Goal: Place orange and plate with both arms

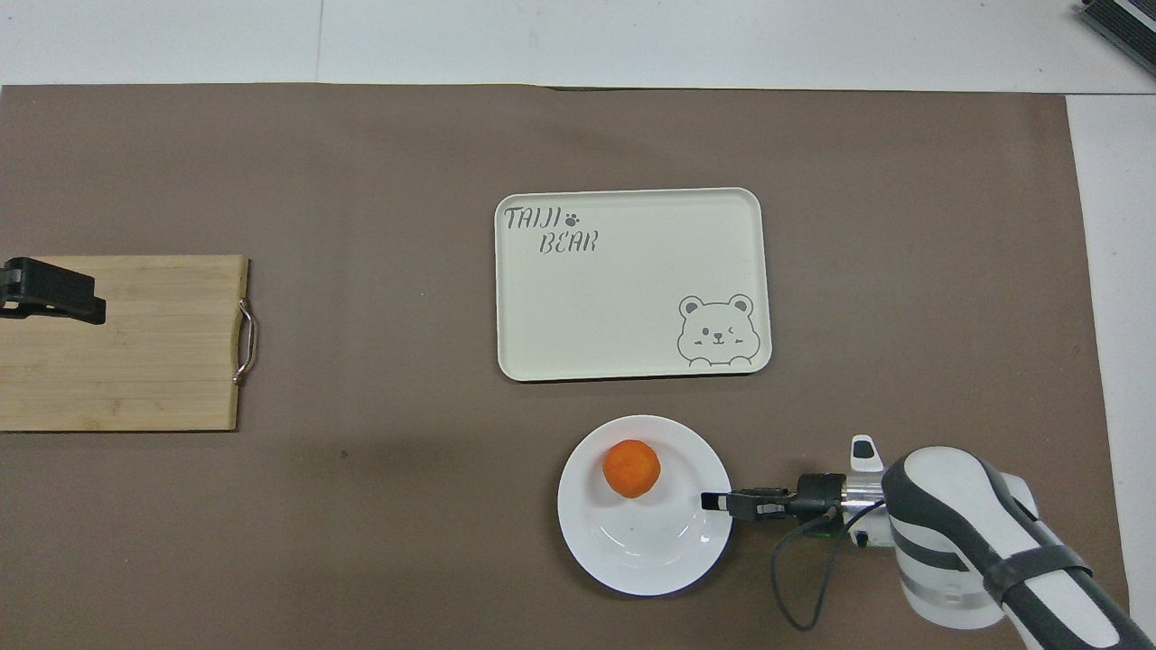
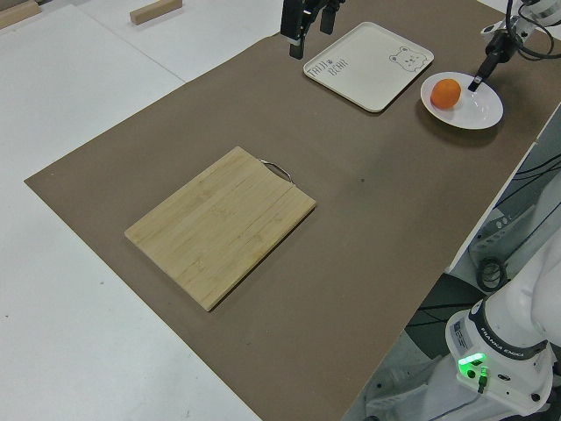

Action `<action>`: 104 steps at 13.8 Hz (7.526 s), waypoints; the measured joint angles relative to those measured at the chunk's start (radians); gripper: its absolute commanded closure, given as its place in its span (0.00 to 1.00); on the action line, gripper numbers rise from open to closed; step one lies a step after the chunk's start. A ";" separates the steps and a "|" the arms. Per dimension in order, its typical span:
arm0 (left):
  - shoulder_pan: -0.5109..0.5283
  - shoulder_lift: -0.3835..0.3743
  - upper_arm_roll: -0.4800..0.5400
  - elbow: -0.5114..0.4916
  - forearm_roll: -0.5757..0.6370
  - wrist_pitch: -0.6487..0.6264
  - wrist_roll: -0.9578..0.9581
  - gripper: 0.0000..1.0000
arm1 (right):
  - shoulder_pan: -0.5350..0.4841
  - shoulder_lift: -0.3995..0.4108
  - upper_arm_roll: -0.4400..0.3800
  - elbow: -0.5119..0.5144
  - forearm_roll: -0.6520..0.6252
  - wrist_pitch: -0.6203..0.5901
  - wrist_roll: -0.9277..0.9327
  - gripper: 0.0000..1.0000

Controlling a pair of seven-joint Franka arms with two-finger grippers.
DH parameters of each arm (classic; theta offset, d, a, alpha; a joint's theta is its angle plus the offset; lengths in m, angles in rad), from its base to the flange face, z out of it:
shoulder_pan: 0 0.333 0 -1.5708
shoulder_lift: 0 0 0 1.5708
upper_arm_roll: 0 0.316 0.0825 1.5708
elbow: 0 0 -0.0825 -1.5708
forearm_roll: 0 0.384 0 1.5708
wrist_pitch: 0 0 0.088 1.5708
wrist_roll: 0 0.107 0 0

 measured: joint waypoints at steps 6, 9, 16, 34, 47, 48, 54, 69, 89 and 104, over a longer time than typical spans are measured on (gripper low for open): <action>0.000 0.000 0.000 0.000 0.000 0.000 0.000 0.00 | -0.047 0.039 -0.002 0.118 0.001 -0.059 0.040 1.00; 0.000 0.000 0.000 0.000 0.000 0.000 0.000 0.00 | -0.047 0.102 0.000 0.227 0.001 -0.060 0.120 1.00; 0.000 0.000 0.000 0.000 0.000 0.000 0.000 0.00 | -0.026 0.299 0.002 0.579 -0.005 -0.038 0.358 1.00; 0.000 0.000 0.000 0.000 0.000 -0.001 0.000 0.00 | -0.021 0.484 -0.003 0.678 -0.038 0.010 0.335 0.00; 0.000 0.000 0.000 0.000 0.000 -0.001 0.000 0.00 | -0.037 0.300 -0.028 0.813 -0.805 0.035 0.666 0.00; 0.000 0.000 0.000 0.000 0.000 -0.001 0.000 0.00 | -0.037 0.268 -0.028 0.813 -0.887 0.028 0.715 0.00; 0.000 0.000 0.000 0.000 0.000 -0.001 0.000 0.00 | -0.037 0.101 -0.029 0.814 -1.086 -0.174 1.126 0.00; 0.000 0.000 0.000 0.000 0.000 -0.001 0.000 0.00 | -0.257 -0.060 -0.022 0.847 -1.309 -0.404 0.921 0.00; 0.000 0.000 0.000 0.000 0.000 -0.001 0.000 0.00 | -0.227 -0.093 0.077 1.009 -1.375 -0.548 0.961 0.00; 0.000 0.000 0.000 0.000 0.000 -0.001 0.000 0.00 | -0.205 -0.098 0.073 1.057 -1.383 -0.593 0.966 0.00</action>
